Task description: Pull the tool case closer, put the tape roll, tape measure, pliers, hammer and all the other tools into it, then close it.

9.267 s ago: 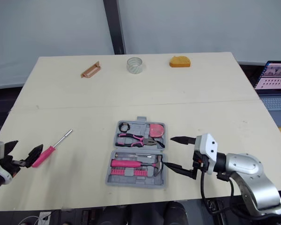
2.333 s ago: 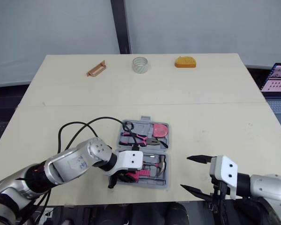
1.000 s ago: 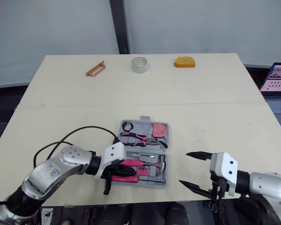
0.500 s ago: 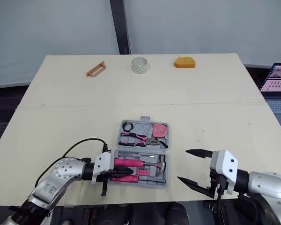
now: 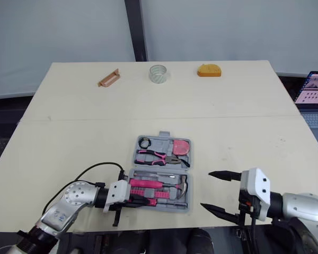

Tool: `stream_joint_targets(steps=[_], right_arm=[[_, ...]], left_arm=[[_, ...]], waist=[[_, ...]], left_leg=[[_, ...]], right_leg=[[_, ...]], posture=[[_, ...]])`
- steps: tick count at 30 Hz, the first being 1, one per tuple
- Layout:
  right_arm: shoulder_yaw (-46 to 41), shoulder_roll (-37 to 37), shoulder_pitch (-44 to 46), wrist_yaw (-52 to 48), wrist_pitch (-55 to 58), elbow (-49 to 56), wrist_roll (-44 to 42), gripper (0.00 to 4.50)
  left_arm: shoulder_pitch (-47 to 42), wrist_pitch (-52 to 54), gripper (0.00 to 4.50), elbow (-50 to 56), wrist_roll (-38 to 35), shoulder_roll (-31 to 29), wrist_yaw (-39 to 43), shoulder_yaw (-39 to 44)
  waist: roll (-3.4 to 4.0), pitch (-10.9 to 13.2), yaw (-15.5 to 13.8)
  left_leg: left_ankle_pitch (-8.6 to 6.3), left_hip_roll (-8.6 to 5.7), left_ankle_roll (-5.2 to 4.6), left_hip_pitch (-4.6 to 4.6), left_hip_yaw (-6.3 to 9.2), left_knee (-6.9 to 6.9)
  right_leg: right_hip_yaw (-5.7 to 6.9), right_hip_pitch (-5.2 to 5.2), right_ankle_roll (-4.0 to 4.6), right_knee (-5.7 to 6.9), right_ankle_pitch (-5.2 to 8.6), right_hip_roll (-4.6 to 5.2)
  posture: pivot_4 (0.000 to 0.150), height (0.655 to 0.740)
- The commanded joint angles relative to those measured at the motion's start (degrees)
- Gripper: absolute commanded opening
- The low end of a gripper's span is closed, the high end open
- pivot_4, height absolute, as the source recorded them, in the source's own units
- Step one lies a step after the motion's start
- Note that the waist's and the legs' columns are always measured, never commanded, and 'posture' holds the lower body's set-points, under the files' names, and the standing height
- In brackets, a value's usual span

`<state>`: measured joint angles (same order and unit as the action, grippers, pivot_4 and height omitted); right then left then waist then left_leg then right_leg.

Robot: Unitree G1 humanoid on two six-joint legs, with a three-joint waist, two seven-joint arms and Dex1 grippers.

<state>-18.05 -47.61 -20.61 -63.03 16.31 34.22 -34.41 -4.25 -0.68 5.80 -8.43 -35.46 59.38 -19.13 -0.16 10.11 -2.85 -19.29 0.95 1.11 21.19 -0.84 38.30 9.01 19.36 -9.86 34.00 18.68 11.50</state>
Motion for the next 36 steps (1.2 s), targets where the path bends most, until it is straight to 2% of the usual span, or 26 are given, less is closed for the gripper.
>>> stream_joint_targets(steps=[1,22,29,36], right_arm=[[-1.57,-0.71,0.29,-1.03,-0.49,1.77,-1.42,4.50],[-2.84,-0.71,-0.55,-0.94,-0.16,2.74,-1.68,4.50],[-2.51,-0.68,-0.40,-0.76,-0.12,2.75,-1.44,4.50],[-1.80,-0.72,0.26,-0.38,0.34,2.79,-1.15,4.50]], left_arm=[[0.30,-0.21,0.04,-0.92,1.00,0.25,0.42,-0.65],[1.88,7.18,0.04,-2.54,6.93,-2.14,-0.12,-5.76],[2.26,8.15,0.04,-3.52,7.61,-3.30,-0.01,-6.61],[1.19,9.35,0.04,-5.58,8.33,-3.44,0.54,-8.25]], waist=[[0.01,0.00,0.01],[0.56,-1.12,0.00],[0.62,-1.21,0.12],[0.80,-1.52,0.16]], left_leg=[[0.00,0.00,0.00,0.00,0.00,0.00],[0.00,0.00,0.00,-0.17,-0.01,-0.12],[-0.05,0.01,0.00,-0.92,-0.03,-0.39],[-0.09,0.02,-0.01,-0.97,-0.05,-0.39]], right_leg=[[0.00,0.00,0.00,0.00,0.00,0.00],[0.00,-0.13,0.00,-0.10,0.00,0.00],[0.02,-0.89,0.00,-0.36,0.01,-0.02],[0.01,-0.93,0.00,-0.39,0.01,-0.02]], posture=[[0.150,0.7400],[0.150,0.7400],[0.150,0.7400],[0.150,0.7400]])
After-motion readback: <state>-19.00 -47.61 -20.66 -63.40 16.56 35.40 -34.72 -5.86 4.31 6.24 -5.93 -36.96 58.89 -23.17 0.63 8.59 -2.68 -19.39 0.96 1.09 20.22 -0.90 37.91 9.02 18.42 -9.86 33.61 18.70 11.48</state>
